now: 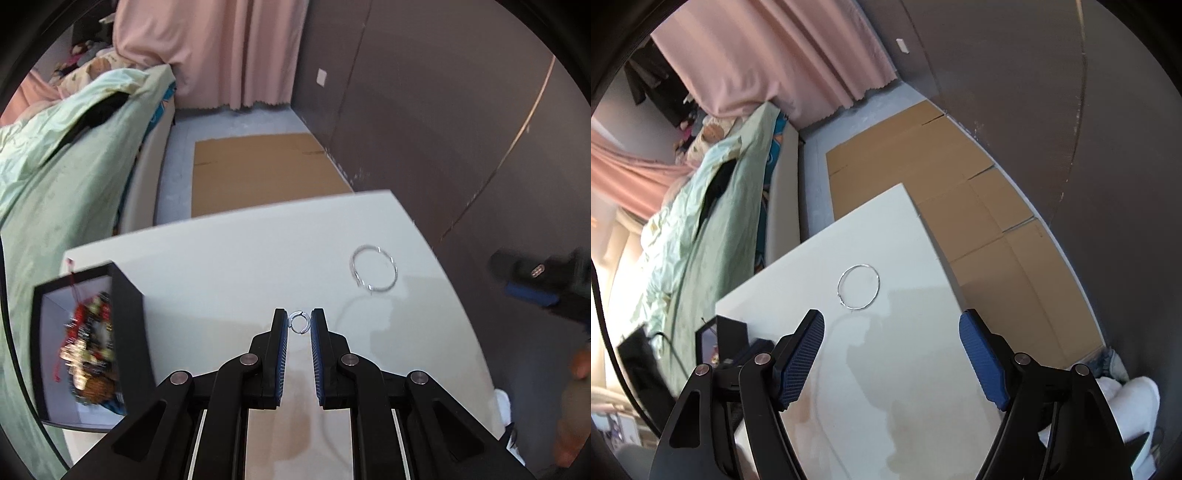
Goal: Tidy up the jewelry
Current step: 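Grasp the small silver ring with the left gripper and lift it, then drop the small ring into the box with the left gripper while the right gripper grasps the large silver hoop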
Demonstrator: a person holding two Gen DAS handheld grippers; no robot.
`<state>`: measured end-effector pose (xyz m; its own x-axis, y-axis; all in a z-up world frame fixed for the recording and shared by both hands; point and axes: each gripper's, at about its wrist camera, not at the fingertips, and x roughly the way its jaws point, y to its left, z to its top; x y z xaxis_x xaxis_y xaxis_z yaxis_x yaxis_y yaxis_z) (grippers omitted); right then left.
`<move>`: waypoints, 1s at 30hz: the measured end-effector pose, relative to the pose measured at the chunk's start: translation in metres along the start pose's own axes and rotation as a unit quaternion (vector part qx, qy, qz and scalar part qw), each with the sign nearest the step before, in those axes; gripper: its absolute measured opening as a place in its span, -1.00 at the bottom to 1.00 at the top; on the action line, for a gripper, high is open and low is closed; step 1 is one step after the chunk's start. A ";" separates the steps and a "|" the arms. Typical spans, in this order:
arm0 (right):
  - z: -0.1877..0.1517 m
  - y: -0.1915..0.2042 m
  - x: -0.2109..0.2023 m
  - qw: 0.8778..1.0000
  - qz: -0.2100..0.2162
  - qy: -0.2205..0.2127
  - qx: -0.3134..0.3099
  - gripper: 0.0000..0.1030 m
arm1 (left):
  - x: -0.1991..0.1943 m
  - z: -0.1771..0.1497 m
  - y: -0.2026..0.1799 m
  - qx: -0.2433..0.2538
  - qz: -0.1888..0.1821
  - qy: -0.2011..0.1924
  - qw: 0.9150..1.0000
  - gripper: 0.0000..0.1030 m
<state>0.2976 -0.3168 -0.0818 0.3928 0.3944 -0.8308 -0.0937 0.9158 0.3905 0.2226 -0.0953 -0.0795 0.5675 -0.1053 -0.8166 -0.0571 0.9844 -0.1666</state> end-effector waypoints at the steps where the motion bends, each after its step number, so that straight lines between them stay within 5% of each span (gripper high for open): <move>1: 0.000 0.003 0.004 1.000 -0.002 0.004 -0.004 0.48 | -0.004 0.002 0.004 -0.004 -0.002 -0.003 1.000 -0.75; 15: 0.010 0.022 0.051 0.999 0.000 0.044 -0.021 0.49 | -0.044 0.015 0.065 -0.063 -0.015 -0.044 0.997 -0.75; 30: 0.018 0.064 0.105 0.987 -0.124 0.064 -0.076 0.49 | -0.048 0.023 0.121 -0.113 -0.038 -0.042 0.992 -0.75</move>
<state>0.3496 -0.2181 -0.1373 0.3031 0.1536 -0.9405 -0.1489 0.9824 0.1125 0.2077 0.0319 -0.0474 0.6430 -0.1565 -0.7497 -0.1895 0.9160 -0.3537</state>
